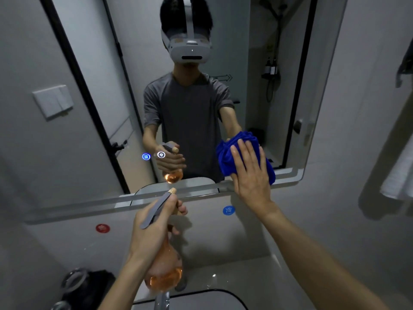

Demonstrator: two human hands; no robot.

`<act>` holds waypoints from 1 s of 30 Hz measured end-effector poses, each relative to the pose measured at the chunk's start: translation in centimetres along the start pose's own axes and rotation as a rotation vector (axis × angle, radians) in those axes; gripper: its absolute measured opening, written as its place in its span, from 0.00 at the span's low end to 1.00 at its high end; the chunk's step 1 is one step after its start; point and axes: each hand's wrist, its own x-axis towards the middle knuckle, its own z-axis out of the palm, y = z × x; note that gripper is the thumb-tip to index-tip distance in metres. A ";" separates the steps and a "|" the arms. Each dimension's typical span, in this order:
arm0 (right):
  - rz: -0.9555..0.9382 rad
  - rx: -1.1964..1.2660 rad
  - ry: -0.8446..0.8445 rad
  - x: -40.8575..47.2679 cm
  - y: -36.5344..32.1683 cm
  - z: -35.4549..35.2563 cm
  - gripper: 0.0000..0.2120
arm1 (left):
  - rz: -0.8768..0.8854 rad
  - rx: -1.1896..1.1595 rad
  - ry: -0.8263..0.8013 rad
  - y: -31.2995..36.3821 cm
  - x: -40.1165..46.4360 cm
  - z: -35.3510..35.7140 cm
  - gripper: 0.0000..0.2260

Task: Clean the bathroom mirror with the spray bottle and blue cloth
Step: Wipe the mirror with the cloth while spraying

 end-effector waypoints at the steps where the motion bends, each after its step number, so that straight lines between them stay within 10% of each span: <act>1: 0.005 -0.002 -0.009 0.1 0.0 -0.1 0.39 | -0.001 0.003 0.003 -0.1 0.0 -0.5 0.13; 21: 0.203 0.062 0.339 11.6 -5.7 -2.2 0.31 | 0.102 -0.002 0.005 0.9 1.5 -5.2 0.11; 30: -0.383 0.084 -0.083 -5.2 -10.6 5.6 0.29 | 0.145 -0.033 0.030 1.2 1.2 -5.3 0.13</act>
